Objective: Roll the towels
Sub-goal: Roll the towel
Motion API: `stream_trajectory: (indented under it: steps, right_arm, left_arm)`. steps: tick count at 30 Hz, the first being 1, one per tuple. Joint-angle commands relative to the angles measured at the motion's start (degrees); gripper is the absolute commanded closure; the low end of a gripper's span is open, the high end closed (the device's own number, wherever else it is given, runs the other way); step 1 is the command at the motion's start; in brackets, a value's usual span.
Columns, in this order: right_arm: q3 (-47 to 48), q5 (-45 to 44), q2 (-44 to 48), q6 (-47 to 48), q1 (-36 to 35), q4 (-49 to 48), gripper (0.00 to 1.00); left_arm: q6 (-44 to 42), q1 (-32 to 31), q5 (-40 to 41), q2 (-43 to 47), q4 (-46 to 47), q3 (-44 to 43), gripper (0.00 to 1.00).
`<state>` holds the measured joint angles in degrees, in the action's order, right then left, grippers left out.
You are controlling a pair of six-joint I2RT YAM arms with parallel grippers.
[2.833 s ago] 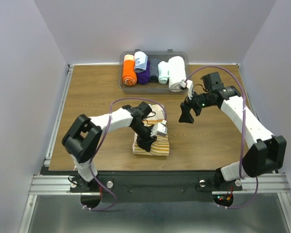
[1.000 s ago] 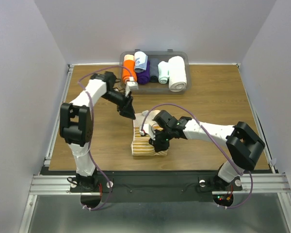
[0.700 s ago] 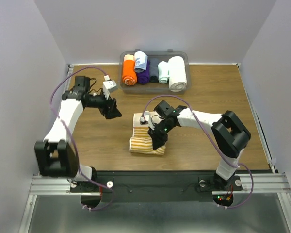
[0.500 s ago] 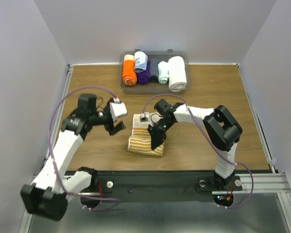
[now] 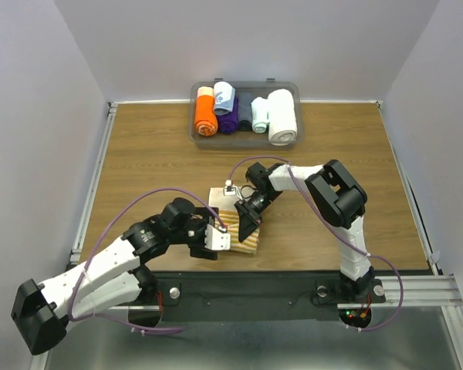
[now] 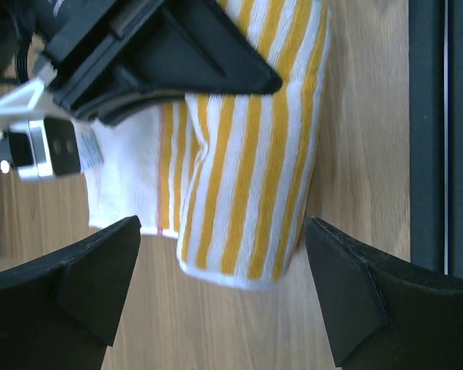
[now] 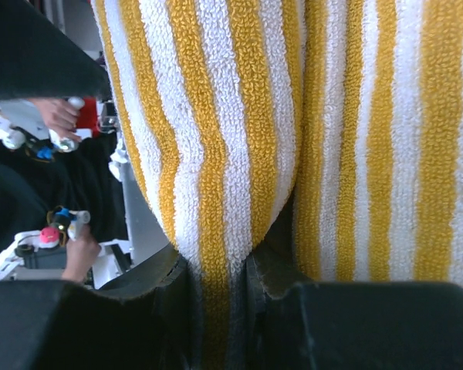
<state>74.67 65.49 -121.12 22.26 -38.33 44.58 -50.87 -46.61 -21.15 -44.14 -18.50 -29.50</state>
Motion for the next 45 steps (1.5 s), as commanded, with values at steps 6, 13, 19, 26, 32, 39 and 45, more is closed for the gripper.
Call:
stream_trajectory:
  steps: [6, 13, 19, 26, 32, 39, 45]
  right_arm:
    - [2.7, -1.8, -3.8, 1.8, 0.1, 3.1, 0.96]
    - [2.9, -1.7, -3.9, 2.4, 0.1, 4.1, 0.95]
    - [3.5, -1.7, -4.0, 2.7, 0.5, 4.6, 0.93]
    - [9.1, -6.4, -2.7, 1.2, 3.1, 5.6, 0.56]
    - [21.8, -9.2, -3.2, -2.1, 9.9, 7.5, 0.26]
    - [20.2, -10.4, 2.6, -6.2, 12.7, 1.4, 0.27]
    - [15.6, -10.1, 5.3, -9.4, 12.7, 0.0, 0.51]
  left_arm:
    - [3.3, -10.9, 9.4, -10.3, 14.0, 1.5, 0.01]
    - [3.1, -13.2, 13.1, -17.5, 17.1, 3.6, 0.11]
    - [6.0, -13.9, 12.0, -21.9, 14.3, 2.7, 0.46]
    - [5.0, -14.1, 9.0, -26.1, 8.4, -0.4, 0.69]
    - [5.8, -14.0, 2.1, -29.8, 0.3, -6.4, 0.91]
    - [8.0, -13.5, -0.5, -31.4, 0.6, -7.2, 0.98]
    - [8.4, -13.2, -1.4, -33.9, 0.3, -8.4, 0.99]
